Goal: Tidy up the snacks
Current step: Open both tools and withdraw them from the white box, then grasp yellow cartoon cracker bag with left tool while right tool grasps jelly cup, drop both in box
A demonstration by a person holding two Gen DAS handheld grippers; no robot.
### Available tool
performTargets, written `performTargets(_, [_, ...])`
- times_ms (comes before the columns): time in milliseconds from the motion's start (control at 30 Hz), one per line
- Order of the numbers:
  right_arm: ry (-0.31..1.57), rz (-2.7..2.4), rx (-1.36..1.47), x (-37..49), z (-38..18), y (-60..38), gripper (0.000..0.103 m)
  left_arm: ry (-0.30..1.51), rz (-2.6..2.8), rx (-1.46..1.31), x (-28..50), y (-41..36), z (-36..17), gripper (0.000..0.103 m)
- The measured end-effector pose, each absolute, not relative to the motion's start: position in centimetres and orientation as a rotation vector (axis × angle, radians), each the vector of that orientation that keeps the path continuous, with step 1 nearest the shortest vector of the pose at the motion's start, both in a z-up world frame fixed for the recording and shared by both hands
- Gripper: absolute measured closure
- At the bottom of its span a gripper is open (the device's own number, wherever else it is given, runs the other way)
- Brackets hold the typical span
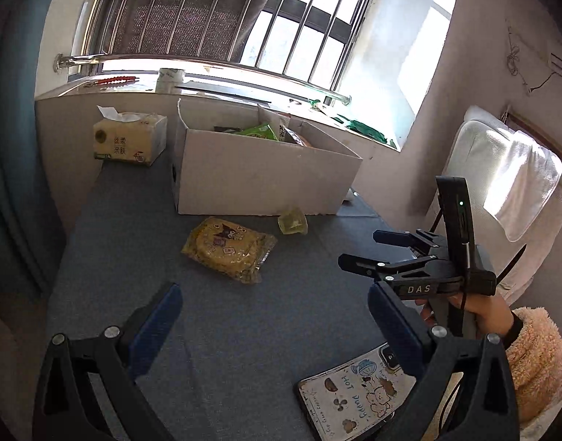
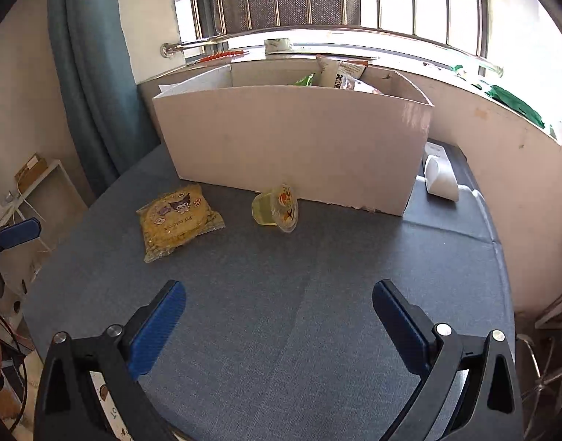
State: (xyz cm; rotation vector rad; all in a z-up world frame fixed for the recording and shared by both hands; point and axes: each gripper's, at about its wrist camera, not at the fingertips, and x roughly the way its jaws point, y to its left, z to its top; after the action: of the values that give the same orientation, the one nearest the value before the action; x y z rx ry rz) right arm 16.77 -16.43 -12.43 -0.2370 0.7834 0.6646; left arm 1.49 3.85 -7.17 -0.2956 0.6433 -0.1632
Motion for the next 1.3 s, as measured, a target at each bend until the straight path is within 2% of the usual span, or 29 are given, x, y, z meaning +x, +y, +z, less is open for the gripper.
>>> performTargets(233, [0.773,0.662,-0.363,21.3,-12.9,-12.0,0.000,0.654,-0.151,-0.341,1.1,5.1,-7.6,0.000])
performTargets(633, [0.891,0.688,-0.302,25.1,-15.6,-9.5,0.001,0.683,-0.143,-0.376,1.1,5.8,-8.5,0.000])
performTargets(667, [0.904,0.701,-0.258,25.4,-15.6,-9.8,0.006,0.684,-0.146,-0.380,1.2,5.8,-8.5,0.000])
performTargets(733, [0.937,0.677,-0.212,26.0,-15.7,-10.4,0.055,0.682,-0.150,-0.375,1.2,5.7,-8.4,0.000])
performTargets(1000, [0.899,0.691,-0.171,23.8,-14.1,-12.4,0.057,0.724,-0.136,-0.328,3.1,5.3,-9.0,0.000])
performTargets(1300, [0.814,0.797,0.020,18.0,-9.3,-17.3,0.057,0.846,-0.129,-0.245,11.3,5.2,-11.2,0.000])
